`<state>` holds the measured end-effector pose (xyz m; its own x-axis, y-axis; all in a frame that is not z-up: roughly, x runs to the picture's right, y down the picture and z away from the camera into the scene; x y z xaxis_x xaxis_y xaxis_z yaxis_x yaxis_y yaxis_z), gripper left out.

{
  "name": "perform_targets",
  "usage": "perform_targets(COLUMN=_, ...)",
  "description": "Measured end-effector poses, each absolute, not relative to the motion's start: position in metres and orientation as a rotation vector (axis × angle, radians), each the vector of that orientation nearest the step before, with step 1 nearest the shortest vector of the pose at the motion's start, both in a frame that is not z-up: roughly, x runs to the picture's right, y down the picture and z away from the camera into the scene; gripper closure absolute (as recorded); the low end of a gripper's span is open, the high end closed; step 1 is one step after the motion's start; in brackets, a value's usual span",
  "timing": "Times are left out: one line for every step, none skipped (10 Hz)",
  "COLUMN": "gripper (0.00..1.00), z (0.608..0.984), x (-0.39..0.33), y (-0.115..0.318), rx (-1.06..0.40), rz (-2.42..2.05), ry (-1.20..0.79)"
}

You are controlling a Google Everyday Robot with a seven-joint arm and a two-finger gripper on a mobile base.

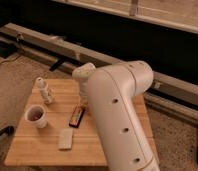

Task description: Push the eraser across the table

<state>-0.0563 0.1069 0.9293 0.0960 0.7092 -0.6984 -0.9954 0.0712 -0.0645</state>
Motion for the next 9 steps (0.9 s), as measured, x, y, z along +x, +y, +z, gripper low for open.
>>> perform_targets(gripper=0.31, z=0.926, x=-0.055, y=0.105, rx=-0.629, rz=1.397, ry=0.572)
perform_targets(gripper=0.31, z=0.925, x=-0.058, y=0.104, rx=-0.633, rz=1.396, ry=0.566)
perform_targets(gripper=0.31, z=0.924, x=-0.062, y=0.100, rx=-0.635, rz=1.393, ry=0.558)
perform_targets(gripper=0.31, z=0.925, x=-0.068, y=0.096, rx=-0.636, rz=1.390, ry=0.549)
perform_targets(gripper=0.31, z=0.928, x=-0.077, y=0.092, rx=-0.639, rz=1.383, ry=0.540)
perform_targets(gripper=0.31, z=0.931, x=-0.088, y=0.088, rx=-0.644, rz=1.372, ry=0.530)
perform_targets(gripper=0.31, z=0.932, x=-0.099, y=0.085, rx=-0.651, rz=1.357, ry=0.518)
perform_targets(gripper=0.31, z=0.931, x=-0.102, y=0.087, rx=-0.654, rz=1.349, ry=0.515)
perform_targets(gripper=0.31, z=0.925, x=-0.105, y=0.093, rx=-0.662, rz=1.335, ry=0.512)
